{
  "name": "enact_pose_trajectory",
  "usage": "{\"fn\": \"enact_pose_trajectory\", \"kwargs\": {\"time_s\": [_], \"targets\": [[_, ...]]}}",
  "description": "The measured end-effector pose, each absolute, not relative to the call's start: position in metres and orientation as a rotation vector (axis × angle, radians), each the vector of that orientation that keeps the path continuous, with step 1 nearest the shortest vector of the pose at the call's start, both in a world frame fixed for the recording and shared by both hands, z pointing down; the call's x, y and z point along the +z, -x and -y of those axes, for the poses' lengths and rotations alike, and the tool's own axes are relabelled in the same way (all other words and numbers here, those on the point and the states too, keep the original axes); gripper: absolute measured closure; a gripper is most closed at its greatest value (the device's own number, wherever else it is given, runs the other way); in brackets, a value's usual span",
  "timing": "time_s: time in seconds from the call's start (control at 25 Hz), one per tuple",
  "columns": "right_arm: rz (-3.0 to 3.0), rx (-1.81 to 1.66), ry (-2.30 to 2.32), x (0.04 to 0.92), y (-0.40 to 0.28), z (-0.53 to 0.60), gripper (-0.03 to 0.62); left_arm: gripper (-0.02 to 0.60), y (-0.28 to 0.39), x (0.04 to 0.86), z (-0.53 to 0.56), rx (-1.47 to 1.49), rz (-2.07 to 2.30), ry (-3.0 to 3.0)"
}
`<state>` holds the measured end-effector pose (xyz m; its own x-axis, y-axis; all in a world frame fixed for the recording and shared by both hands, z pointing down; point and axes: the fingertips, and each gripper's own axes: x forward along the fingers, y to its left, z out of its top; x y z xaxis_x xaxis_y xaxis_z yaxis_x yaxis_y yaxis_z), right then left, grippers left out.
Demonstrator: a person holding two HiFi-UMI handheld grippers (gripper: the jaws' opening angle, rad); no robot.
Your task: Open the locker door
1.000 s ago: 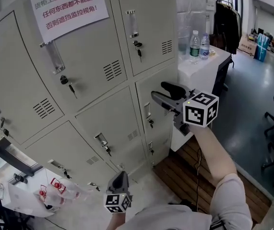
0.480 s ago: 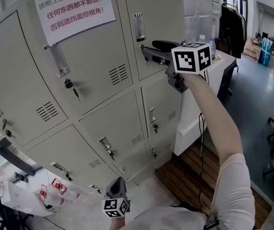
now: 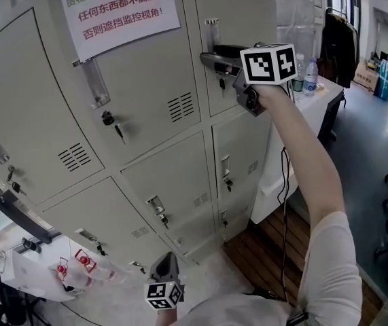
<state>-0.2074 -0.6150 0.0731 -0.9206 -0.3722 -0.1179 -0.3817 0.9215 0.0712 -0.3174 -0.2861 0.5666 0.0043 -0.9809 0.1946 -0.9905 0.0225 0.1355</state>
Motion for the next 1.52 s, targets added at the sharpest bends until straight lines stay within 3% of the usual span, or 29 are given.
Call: {"fn": "enact_pose_trajectory", "kwargs": {"time_s": [0.64,0.88,1.08,1.52], "targets": [[-2.957,0.174,0.593,0.073,0.197,0.589,0.373,0.578,0.312,0.569,0.288,0.051,2.015,-2.082],[-2.941,0.273,0.683,0.076,0.16,0.572,0.383,0.578,0.298,0.571,0.291,0.064,1.96,-2.129],[-2.906,0.296,0.773,0.075,0.121,0.566,0.454,0.578,0.275,0.569,0.298,0.067,1.897,-2.192],[-2.82,0.313,1.002,0.077,0.021,0.55,0.454,0.578,0.222,0.57,0.306,0.105,1.732,-2.323]]}}
